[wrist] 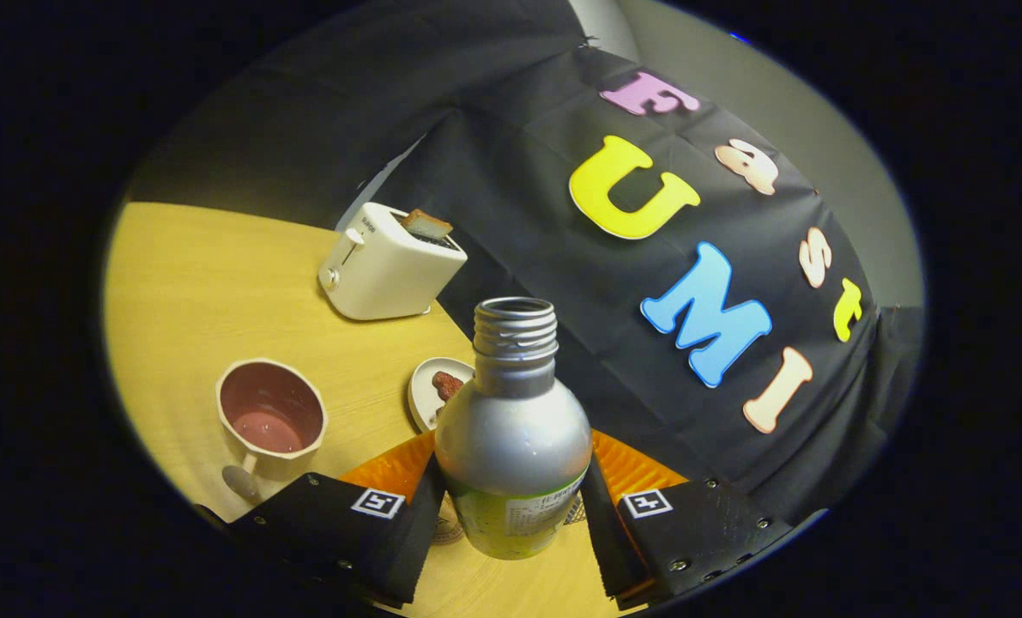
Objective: Take the bottle from table, then pour the juice into the cup, finally place the bottle on the coaster
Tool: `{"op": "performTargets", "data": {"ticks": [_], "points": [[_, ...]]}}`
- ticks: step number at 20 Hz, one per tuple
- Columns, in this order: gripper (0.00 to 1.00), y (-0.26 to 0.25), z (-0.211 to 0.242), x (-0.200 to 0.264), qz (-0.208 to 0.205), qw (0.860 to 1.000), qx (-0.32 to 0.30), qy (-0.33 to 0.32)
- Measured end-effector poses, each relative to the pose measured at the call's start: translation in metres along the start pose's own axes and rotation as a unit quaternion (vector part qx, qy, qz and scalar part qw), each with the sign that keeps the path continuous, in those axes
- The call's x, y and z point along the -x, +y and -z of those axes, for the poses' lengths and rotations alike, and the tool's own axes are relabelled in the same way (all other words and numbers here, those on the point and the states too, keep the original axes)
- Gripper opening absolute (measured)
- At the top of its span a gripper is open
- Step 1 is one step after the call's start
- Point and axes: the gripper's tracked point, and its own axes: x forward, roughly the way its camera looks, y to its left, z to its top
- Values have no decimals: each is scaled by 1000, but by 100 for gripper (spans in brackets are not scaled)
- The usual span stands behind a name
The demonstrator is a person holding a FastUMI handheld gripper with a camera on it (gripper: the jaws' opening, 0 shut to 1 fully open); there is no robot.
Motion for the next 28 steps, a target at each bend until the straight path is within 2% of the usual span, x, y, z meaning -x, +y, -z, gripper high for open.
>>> {"op": "performTargets", "data": {"ticks": [4, 7, 11, 14, 19, 24, 28], "points": [[77, -13, 1, 0, 4, 997, -73, -1], [77, -18, 3, -7, -13, 986, -165, 3], [77, -17, 10, -16, -54, 956, -288, 6], [77, -28, 15, -25, -56, 930, -363, 2], [77, -26, 41, -43, -56, 929, -366, 20], [77, -5, 59, -65, -65, 938, -339, 26], [77, -1, 79, -75, -59, 938, -339, 41]]}}
